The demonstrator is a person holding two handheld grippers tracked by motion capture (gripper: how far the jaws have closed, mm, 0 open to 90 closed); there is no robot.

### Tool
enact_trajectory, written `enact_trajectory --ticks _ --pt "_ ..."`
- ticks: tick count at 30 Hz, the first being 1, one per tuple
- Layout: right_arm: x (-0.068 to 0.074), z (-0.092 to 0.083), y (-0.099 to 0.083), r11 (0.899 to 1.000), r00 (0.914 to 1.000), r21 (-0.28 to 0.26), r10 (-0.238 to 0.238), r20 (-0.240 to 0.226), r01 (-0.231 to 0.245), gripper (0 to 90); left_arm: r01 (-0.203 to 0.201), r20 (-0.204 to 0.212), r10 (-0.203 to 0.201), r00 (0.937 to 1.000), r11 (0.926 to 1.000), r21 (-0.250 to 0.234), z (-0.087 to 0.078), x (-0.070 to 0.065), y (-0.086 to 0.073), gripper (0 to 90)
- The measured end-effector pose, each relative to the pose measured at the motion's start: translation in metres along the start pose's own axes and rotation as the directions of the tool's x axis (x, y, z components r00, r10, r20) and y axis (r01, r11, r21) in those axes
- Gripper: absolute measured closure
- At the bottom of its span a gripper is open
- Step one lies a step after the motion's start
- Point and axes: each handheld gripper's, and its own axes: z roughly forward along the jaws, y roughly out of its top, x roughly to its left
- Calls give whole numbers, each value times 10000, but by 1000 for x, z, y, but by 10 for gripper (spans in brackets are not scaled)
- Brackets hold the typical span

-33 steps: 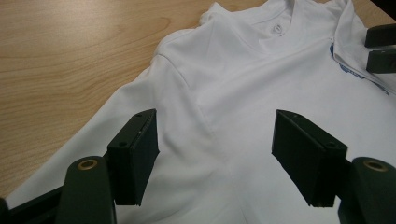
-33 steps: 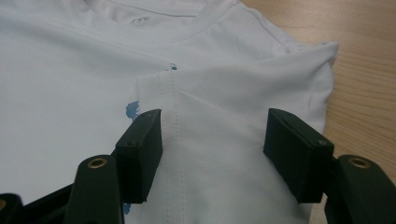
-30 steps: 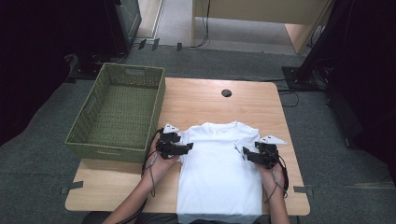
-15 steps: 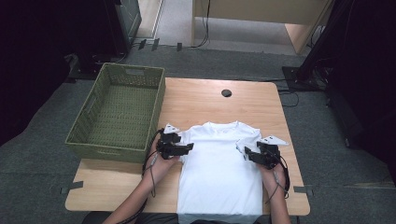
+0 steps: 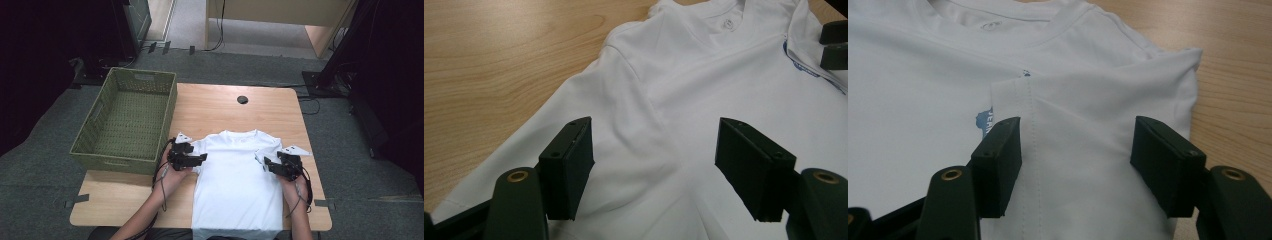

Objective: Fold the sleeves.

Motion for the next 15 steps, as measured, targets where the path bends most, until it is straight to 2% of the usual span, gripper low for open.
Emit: enact_trajectory --ticks 15 --pt "-10 -3 -2 10000 9999 10 67 152 -67 348 -38 -24 38 10000 10000 -41 1 1 -1 318"
